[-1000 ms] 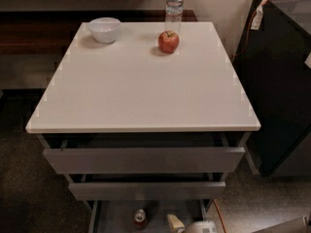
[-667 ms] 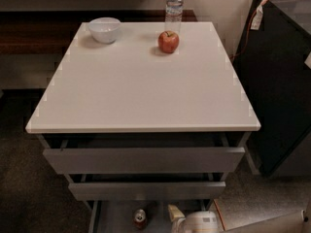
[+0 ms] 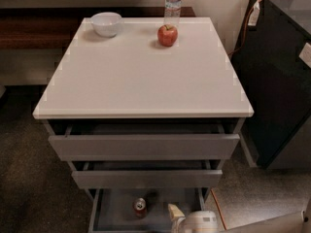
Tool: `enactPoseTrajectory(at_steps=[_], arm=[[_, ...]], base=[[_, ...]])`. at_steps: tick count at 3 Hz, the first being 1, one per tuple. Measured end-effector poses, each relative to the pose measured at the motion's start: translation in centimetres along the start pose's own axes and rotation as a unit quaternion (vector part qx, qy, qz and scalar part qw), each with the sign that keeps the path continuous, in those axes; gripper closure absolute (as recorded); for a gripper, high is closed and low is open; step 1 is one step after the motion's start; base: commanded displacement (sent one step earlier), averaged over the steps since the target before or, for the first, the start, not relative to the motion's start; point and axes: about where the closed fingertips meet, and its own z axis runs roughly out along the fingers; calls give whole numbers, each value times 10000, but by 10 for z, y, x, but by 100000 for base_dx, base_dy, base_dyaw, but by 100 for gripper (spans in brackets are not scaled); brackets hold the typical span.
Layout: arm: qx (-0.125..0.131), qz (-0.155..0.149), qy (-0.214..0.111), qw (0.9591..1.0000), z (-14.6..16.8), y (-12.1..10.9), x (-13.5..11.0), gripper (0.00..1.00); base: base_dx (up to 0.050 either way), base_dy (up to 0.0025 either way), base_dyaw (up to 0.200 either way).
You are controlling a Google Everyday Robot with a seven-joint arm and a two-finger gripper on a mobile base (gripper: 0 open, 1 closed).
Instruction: Pick coke can from bottom drawer and place on counter
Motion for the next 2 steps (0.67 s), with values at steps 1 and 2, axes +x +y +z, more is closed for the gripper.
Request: enactPoseTrajectory(at_steps=[1, 2], arm=[[41, 150, -60, 9999, 3, -5, -2, 0], [139, 410, -353, 9984, 10, -18, -3, 0]], base=[[0, 0, 0], [0, 0, 0]])
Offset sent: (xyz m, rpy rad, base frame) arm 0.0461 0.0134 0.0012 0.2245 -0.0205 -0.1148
